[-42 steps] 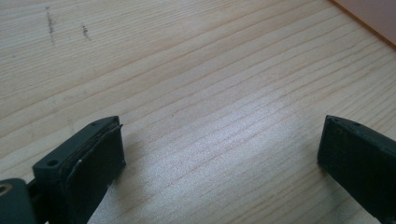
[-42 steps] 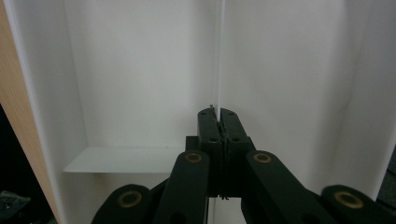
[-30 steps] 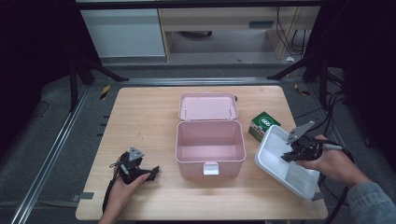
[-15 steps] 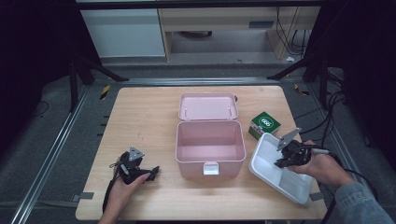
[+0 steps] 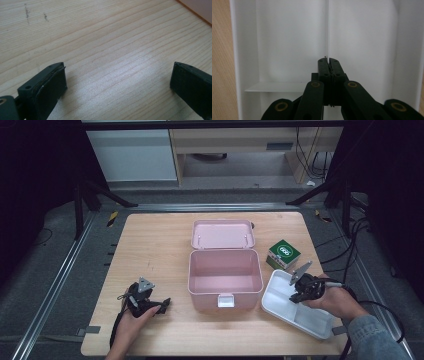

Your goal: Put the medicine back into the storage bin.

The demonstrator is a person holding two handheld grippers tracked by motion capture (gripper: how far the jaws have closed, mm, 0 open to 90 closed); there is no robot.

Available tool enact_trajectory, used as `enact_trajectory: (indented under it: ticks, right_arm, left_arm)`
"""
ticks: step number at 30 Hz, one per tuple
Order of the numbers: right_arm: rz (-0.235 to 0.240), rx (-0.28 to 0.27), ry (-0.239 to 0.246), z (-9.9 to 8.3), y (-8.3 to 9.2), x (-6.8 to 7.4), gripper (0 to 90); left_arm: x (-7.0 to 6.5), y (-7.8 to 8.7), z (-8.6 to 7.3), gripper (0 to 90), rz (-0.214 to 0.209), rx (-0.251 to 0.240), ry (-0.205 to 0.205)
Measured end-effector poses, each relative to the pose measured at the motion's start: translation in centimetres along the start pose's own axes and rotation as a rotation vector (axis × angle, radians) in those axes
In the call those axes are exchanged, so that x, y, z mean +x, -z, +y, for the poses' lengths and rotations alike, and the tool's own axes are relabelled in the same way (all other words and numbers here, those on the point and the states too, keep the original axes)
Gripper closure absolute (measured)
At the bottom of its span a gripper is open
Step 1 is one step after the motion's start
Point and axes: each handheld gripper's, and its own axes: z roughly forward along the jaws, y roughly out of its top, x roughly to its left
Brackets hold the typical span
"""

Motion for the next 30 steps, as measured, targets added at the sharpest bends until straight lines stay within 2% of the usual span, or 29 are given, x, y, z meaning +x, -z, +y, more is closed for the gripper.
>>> enact_trajectory:
  ticks: [6,8,9,12,13,14,16,22,26,29,30]
  right_arm:
    - [0.001,0.003,-0.012,-0.1,-0.4,-0.1,89.4]
    - [0.015,-0.018,-0.032,-0.2,-0.1,-0.1,80.9]
    - [0.015,-0.018,-0.032,-0.2,-0.1,-0.1,80.9]
    - [-0.008,-0.047,-0.057,0.0,0.7,-0.2,69.9]
    - [-0.021,-0.072,-0.086,0.2,1.5,-0.3,63.4]
    - [-0.021,-0.072,-0.086,0.2,1.5,-0.3,63.4]
    - [-0.042,-0.097,-0.114,0.4,2.2,-0.6,57.9]
    - [-0.107,-0.16,-0.193,1.7,4.5,-2.1,43.5]
    - [-0.158,-0.177,-0.249,2.6,5.1,-3.4,29.2]
    - [-0.174,-0.184,-0.307,3.4,5.3,-4.5,19.6]
    - [-0.186,-0.184,-0.311,3.7,5.3,-4.8,17.0]
  left_arm:
    - [0.0,0.0,0.0,0.0,0.0,0.0,0.0]
    - [0.0,0.0,0.0,0.0,0.0,0.0,0.0]
    - [0.0,0.0,0.0,0.0,0.0,0.0,0.0]
    - [0.0,0.0,0.0,0.0,0.0,0.0,0.0]
    - [0.0,0.0,0.0,0.0,0.0,0.0,0.0]
    - [0.0,0.0,0.0,0.0,0.001,0.0,-0.001]
    - [0.0,0.0,0.0,0.0,0.001,0.0,0.0]
    - [0.0,0.0,0.0,0.0,0.001,0.0,0.001]
    - [0.0,0.0,0.0,0.0,0.001,-0.001,0.002]
    - [0.0,0.0,0.0,0.0,0.002,-0.001,0.002]
    - [0.0,0.0,0.0,0.0,0.002,-0.001,0.002]
